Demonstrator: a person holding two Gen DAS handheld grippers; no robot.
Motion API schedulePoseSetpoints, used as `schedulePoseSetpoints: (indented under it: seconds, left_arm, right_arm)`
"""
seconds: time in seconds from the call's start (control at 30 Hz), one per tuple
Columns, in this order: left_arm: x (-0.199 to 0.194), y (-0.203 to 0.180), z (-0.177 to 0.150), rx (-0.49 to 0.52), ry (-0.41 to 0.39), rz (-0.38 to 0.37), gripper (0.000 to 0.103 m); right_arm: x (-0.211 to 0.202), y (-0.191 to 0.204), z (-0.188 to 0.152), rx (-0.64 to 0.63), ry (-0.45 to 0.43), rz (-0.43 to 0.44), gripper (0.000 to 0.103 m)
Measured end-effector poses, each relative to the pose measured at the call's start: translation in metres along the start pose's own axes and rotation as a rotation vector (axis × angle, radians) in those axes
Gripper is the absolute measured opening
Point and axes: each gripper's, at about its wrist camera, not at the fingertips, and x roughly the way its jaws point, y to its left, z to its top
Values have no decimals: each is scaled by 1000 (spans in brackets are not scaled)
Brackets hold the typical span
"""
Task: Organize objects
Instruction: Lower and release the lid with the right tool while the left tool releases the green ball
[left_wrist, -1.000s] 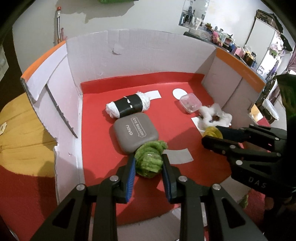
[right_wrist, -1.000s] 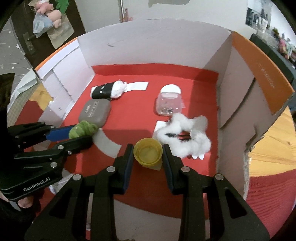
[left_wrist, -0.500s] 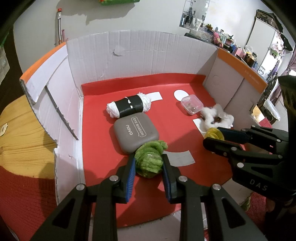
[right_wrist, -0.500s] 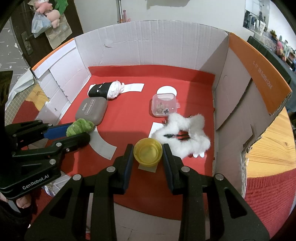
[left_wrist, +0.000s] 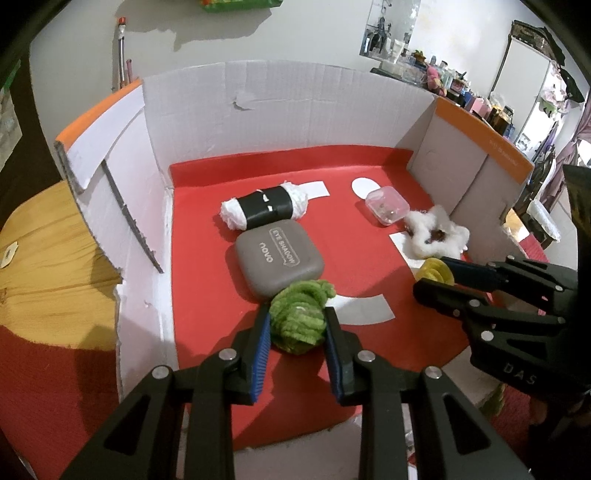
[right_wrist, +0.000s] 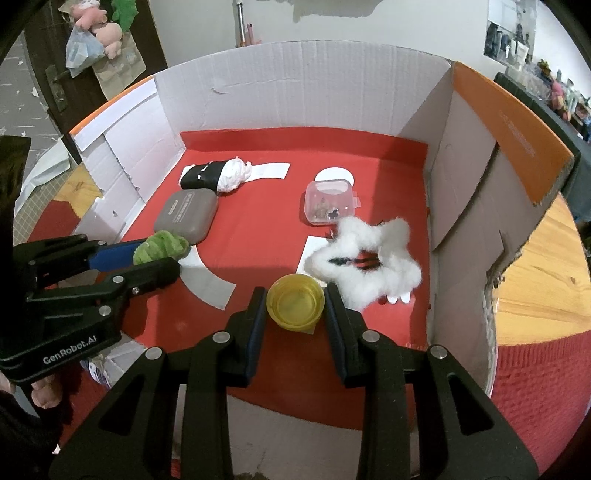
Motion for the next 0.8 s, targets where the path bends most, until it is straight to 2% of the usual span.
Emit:
schedulePoseSetpoints:
  seconds: [0.47, 0.8]
  left_arm:
    - [-3, 2, -6, 19, -12, 18, 29]
    - [-5, 8, -5, 16, -10, 12, 30]
  right_arm:
    - [-4, 9, -10, -15, -41, -42, 30]
    - [-8, 15, -12, -15, -21, -34, 31]
